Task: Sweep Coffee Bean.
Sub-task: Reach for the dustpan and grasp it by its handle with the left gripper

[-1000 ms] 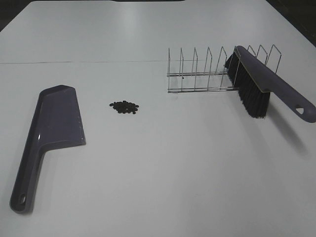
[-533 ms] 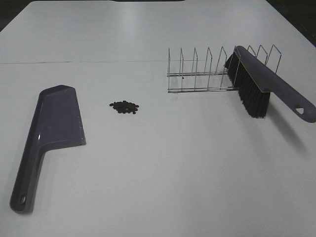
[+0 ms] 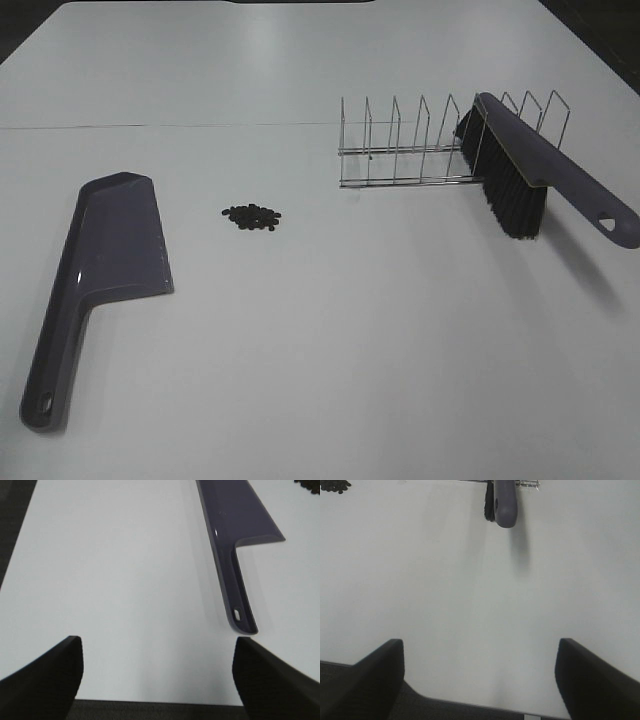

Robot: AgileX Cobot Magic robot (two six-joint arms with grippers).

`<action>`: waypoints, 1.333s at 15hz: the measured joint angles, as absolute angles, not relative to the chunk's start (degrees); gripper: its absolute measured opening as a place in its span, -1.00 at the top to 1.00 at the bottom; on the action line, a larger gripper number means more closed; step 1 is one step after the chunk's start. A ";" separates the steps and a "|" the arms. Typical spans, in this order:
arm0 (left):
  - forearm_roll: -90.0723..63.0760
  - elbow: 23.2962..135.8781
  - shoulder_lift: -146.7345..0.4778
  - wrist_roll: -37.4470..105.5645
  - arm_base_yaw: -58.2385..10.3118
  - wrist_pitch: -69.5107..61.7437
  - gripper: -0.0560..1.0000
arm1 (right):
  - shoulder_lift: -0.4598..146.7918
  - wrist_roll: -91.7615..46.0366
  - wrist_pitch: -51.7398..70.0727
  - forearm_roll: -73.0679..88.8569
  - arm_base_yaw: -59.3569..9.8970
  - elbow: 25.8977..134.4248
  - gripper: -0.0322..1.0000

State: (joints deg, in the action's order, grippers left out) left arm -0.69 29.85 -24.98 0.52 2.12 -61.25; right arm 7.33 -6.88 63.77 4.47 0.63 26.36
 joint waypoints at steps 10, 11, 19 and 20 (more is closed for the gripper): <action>-0.97 29.85 -33.23 -0.92 2.12 -61.13 -0.52 | 7.33 -6.88 63.77 4.47 0.63 26.36 -0.47; -0.97 29.85 -33.23 -0.92 2.12 -61.13 -0.52 | 7.33 -6.88 63.77 4.47 0.63 26.36 -0.47; -0.97 29.85 -33.23 -1.03 2.12 -61.13 -0.53 | 7.33 -6.88 63.77 4.47 0.63 26.36 -0.47; -1.26 30.25 -33.35 -1.66 2.12 -62.05 -0.53 | 7.33 -6.88 63.77 4.47 0.63 26.36 -0.47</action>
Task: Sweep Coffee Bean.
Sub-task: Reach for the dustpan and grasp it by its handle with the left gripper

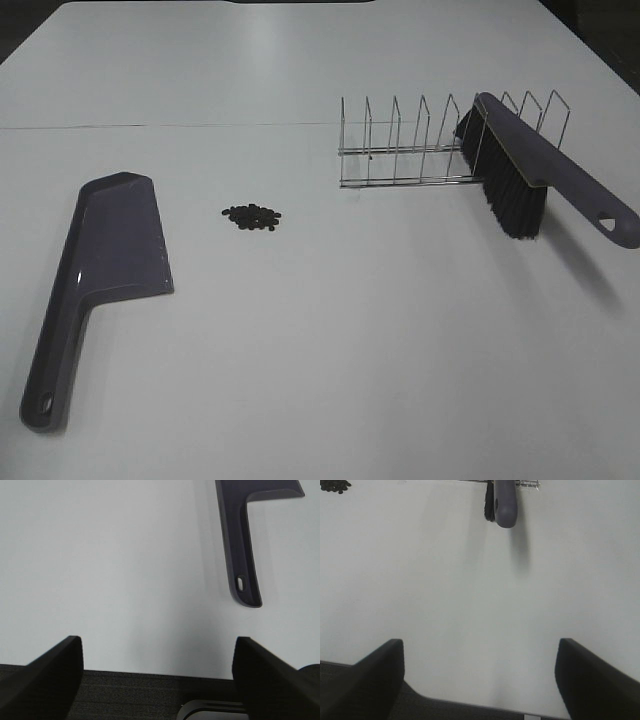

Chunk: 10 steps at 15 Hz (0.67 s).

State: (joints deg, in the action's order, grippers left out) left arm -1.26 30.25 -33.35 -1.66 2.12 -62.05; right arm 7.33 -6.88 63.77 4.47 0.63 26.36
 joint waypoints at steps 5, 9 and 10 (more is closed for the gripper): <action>-1.66 39.30 -38.33 -4.13 2.12 -68.12 -0.52 | 11.86 -6.88 62.28 3.50 0.63 29.68 -0.47; -6.07 42.74 -50.99 -5.33 2.12 -64.69 -0.52 | 25.32 -6.88 61.36 1.15 0.63 36.96 -0.47; -7.51 43.14 -53.06 -5.39 2.12 -64.00 -0.53 | 27.10 -6.88 61.31 1.15 0.63 37.99 -0.47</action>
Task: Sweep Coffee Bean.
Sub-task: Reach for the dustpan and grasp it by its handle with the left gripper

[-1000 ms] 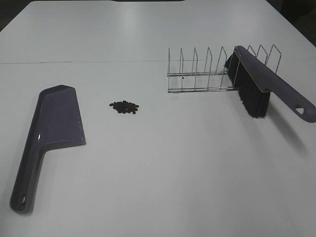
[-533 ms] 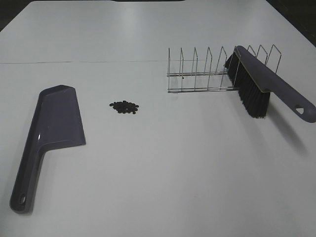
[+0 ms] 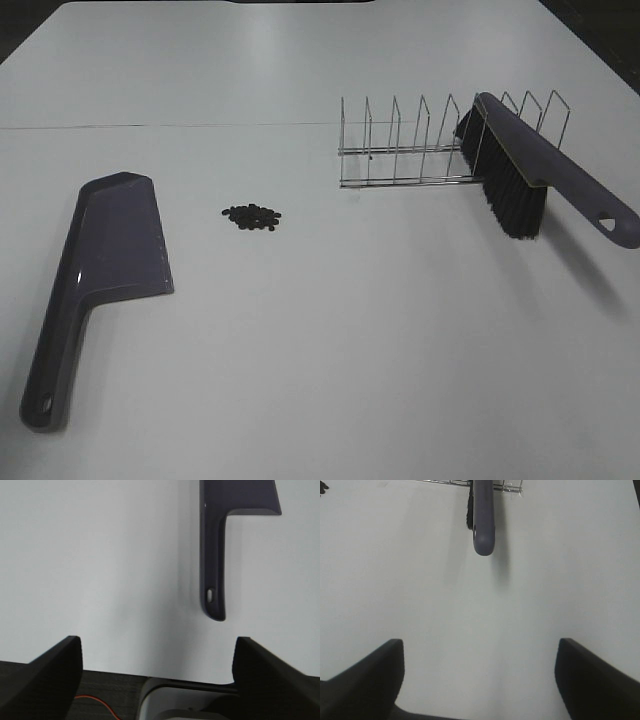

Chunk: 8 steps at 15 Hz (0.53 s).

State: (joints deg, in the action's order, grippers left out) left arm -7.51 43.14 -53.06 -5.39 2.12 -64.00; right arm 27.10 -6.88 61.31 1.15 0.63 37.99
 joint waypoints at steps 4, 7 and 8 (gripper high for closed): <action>-16.10 48.24 -71.56 -2.46 2.12 -62.22 -0.53 | 41.37 -6.88 60.85 1.26 0.63 45.03 -0.47; -16.33 50.19 -80.33 -1.55 0.74 -59.19 -0.52 | 44.35 -6.88 60.91 3.55 0.63 45.32 -0.47; -16.33 50.48 -83.02 -1.55 -1.38 -57.70 -0.52 | 44.81 -6.88 60.91 4.24 0.63 45.32 -0.47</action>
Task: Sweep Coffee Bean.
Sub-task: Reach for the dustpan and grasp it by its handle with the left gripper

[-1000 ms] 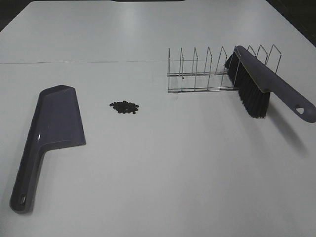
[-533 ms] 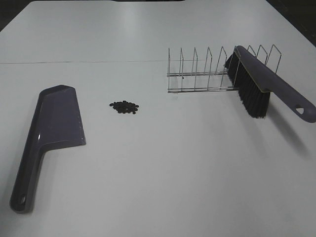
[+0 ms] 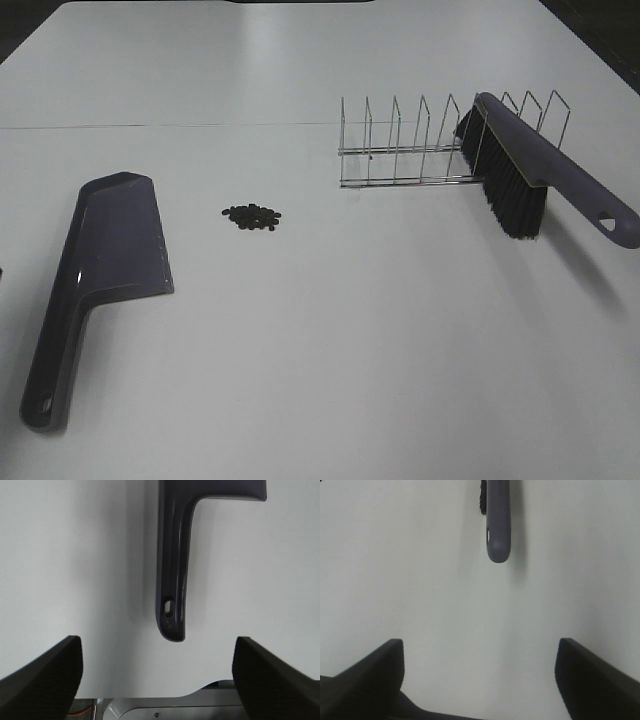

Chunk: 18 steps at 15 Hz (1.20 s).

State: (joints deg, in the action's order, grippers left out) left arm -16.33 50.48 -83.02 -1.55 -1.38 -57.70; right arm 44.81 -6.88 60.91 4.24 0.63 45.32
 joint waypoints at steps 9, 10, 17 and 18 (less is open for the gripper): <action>-9.91 54.26 -107.03 -13.64 -15.47 -47.90 -0.53 | 45.15 -6.88 60.91 4.76 0.63 45.32 -0.47; -9.34 54.26 -108.40 -14.15 -15.47 -47.27 -0.53 | 45.15 -6.88 60.91 4.76 0.63 45.32 -0.47; -5.39 54.66 -111.78 -17.53 -15.47 -42.46 -0.16 | 45.15 -6.88 60.91 4.76 0.63 45.32 -0.47; -5.21 54.66 -111.78 -17.53 -15.47 -42.40 0.01 | 45.15 -6.88 60.85 4.76 0.63 45.32 -0.47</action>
State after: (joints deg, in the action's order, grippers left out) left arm -5.21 54.66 -111.78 -17.53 -15.47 -42.40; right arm 45.15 -6.88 60.85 4.76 0.63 45.32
